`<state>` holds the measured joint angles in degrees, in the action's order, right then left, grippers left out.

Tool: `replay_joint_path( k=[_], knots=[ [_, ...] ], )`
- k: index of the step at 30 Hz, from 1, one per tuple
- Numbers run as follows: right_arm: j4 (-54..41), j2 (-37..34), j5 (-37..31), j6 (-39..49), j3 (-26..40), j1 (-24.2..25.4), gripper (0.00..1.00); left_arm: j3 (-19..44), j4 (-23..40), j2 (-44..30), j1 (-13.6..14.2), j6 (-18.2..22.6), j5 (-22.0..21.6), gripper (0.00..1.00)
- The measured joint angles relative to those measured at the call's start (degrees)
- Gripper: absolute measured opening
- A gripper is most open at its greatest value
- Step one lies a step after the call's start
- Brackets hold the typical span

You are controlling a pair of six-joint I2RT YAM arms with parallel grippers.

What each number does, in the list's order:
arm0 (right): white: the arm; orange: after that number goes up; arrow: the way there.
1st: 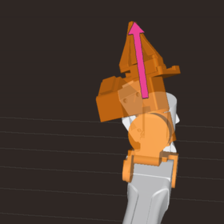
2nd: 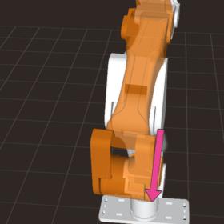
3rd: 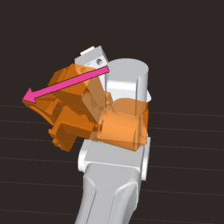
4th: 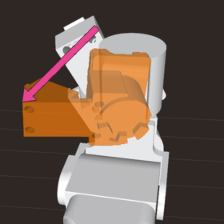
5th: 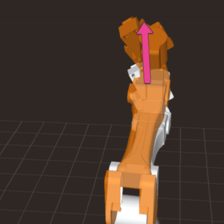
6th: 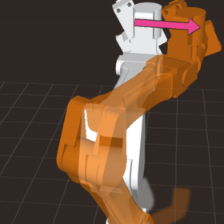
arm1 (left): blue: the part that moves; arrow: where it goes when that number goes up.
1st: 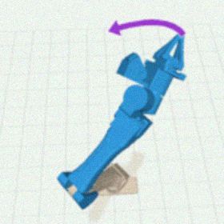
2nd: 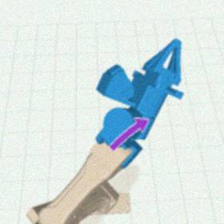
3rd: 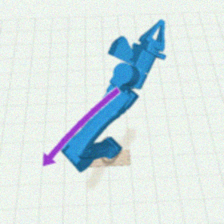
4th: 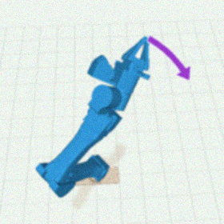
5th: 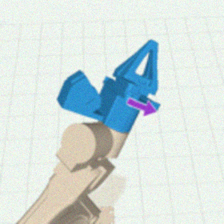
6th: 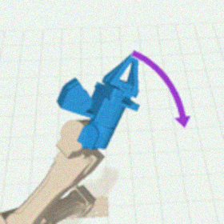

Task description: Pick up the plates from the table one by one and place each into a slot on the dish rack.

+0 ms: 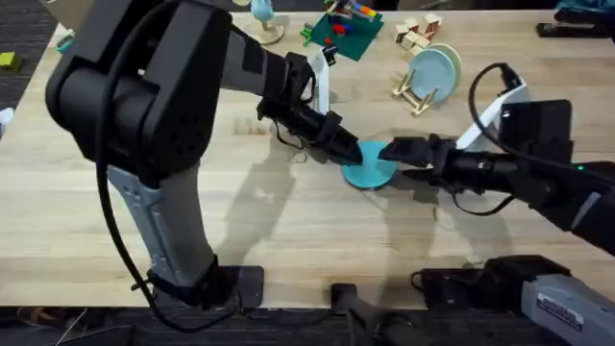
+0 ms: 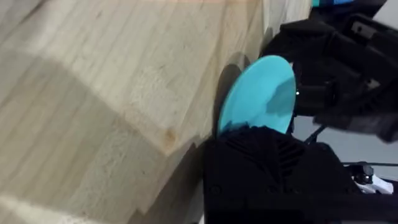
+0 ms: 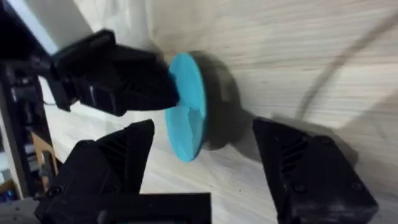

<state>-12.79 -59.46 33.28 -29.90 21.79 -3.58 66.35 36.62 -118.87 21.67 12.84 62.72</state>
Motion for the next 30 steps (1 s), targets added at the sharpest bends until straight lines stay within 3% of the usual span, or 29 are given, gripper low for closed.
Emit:
replay_joint_path(
  k=[9,14,21,23,26,30],
  knots=[
    [7.5,-4.3,-1.4,-5.0,-0.2,-6.3,0.859,0.0,0.0,0.0,0.0,0.0,0.0,0.042],
    [13.7,-9.5,-2.4,-7.5,-0.2,-8.9,0.57,0.0,0.0,0.0,0.0,0.0,0.0,0.042],
    [16.0,-12.6,-2.9,-9.5,-0.2,-9.1,0.294,0.0,0.0,0.0,0.0,0.0,0.0,0.042],
    [15.8,-12.8,-2.8,-10.1,-0.3,-9.1,0.152,0.0,0.0,0.0,0.0,0.0,0.0,0.042],
    [16.4,-12.5,-2.1,-10.5,-0.3,-9.0,0.089,0.0,0.0,0.0,-0.3,0.0,0.1,0.042],
    [16.4,-12.5,-1.9,-10.8,-0.3,-9.0,0.087,0.0,0.1,0.0,-0.3,0.0,0.1,0.042]
  ],
)
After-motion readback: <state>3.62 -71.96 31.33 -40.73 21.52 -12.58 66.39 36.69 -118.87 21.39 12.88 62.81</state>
